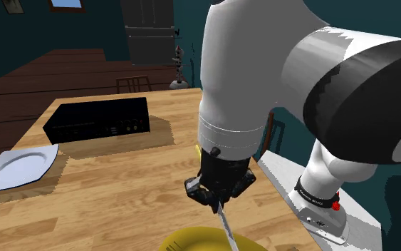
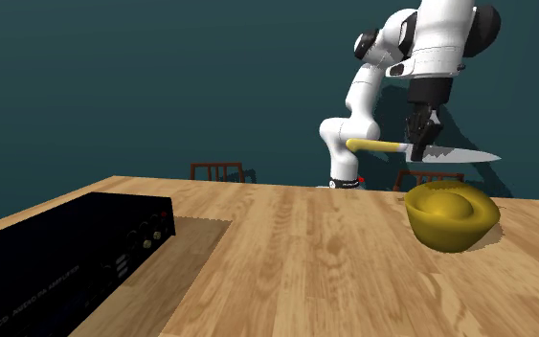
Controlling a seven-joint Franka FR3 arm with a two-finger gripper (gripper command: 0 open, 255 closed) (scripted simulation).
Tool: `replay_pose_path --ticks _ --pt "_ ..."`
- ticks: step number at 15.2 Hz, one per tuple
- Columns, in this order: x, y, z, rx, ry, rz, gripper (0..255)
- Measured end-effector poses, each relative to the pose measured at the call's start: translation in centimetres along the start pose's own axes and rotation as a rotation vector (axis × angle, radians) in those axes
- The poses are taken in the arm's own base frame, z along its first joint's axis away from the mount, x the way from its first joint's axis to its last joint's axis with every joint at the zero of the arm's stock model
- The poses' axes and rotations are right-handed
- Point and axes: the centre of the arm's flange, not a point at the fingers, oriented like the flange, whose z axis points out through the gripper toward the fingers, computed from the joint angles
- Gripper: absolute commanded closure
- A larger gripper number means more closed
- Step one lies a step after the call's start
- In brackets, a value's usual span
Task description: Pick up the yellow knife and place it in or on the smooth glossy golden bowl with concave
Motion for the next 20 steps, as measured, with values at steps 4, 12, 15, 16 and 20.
replay_pose_path --ticks 4,12,15,16,20 --pt "-4.9 -0.5 0.1 0.000 0.001 0.000 255" --pt "-7.9 -0.7 2.9 -0.001 0.000 0.002 255" --pt "-7.8 -0.6 4.6 -0.001 0.000 0.002 255" --pt "-7.8 -0.6 5.0 -0.001 0.000 0.002 255" --pt "-7.8 -0.7 6.8 0.000 0.000 0.002 255"
